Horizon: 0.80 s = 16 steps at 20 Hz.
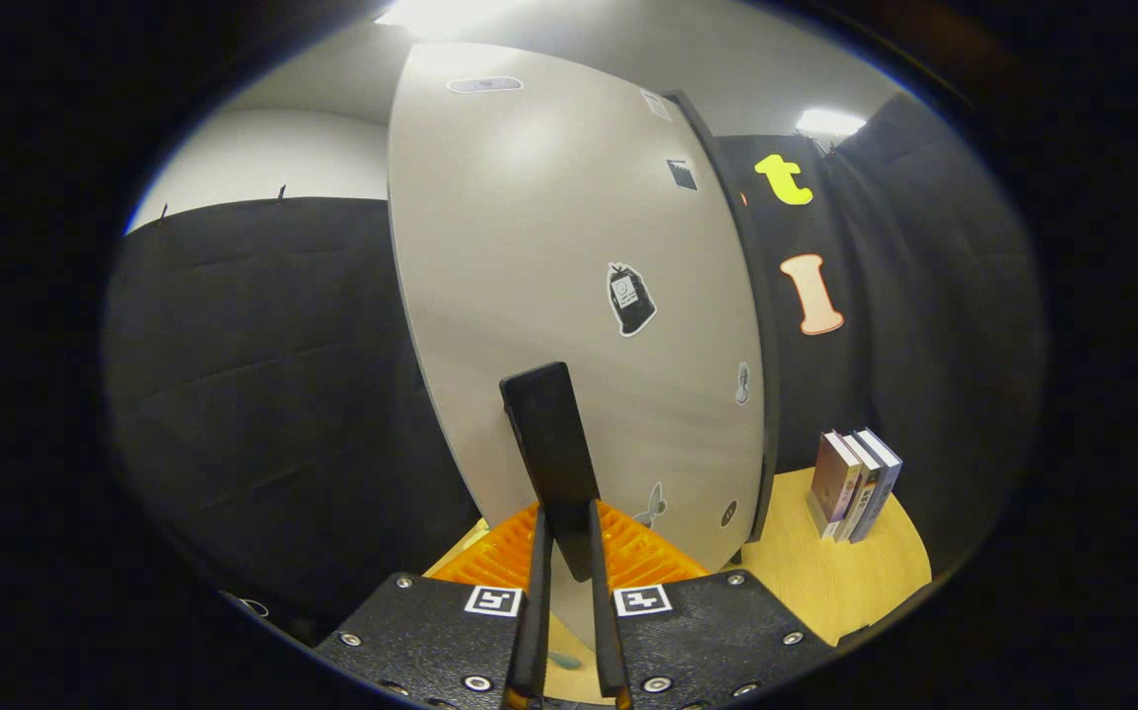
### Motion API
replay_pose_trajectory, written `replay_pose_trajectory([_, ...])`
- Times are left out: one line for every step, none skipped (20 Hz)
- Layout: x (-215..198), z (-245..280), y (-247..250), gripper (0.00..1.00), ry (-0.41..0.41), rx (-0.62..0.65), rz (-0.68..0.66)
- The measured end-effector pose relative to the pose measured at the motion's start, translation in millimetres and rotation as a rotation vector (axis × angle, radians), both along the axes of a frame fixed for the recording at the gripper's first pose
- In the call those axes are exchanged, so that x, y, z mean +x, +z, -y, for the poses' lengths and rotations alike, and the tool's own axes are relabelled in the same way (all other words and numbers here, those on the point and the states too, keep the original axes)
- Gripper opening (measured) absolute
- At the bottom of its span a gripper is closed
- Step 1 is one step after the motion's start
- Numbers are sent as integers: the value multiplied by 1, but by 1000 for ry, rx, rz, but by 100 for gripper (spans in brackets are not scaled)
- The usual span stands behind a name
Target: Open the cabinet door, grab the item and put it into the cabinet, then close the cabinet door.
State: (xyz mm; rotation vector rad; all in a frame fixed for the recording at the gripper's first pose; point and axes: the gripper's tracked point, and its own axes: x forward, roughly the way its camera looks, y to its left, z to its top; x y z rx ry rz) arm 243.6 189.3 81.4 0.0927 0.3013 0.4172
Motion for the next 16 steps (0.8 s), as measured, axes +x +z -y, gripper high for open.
replay_pose_trajectory([0, 2, 0, 18, -10, 1, 2])
replay_pose_trajectory([0, 4, 0, 18, -21, -5, 5])
replay_pose_trajectory([-1, 6, 1, 18, -36, -10, 12])
replay_pose_trajectory([-2, 9, 2, 18, -47, -21, 15])
replay_pose_trajectory([-3, 12, 2, 18, -59, -25, 17])
replay_pose_trajectory([-2, 14, 2, 18, -70, -29, 18])
replay_pose_trajectory([-2, 17, 2, 18, -81, -26, 17])
replay_pose_trajectory([-2, 19, 1, 18, -92, -18, 10])
replay_pose_trajectory([-3, 21, 1, 18, -101, -7, 5])
replay_pose_trajectory([-2, 22, 0, 18, -115, 6, -4])
replay_pose_trajectory([-2, 24, -1, 18, -130, 16, -10])
replay_pose_trajectory([-2, 27, -1, 18, -148, 19, -12])
replay_pose_trajectory([-2, 30, -1, 18, -167, 14, -5])
replay_pose_trajectory([-2, 35, -1, 18, -190, -1, 6])
replay_pose_trajectory([-2, 41, -1, 18, -213, -15, 12])
replay_pose_trajectory([0, 48, 1, 18, -235, -21, 20])
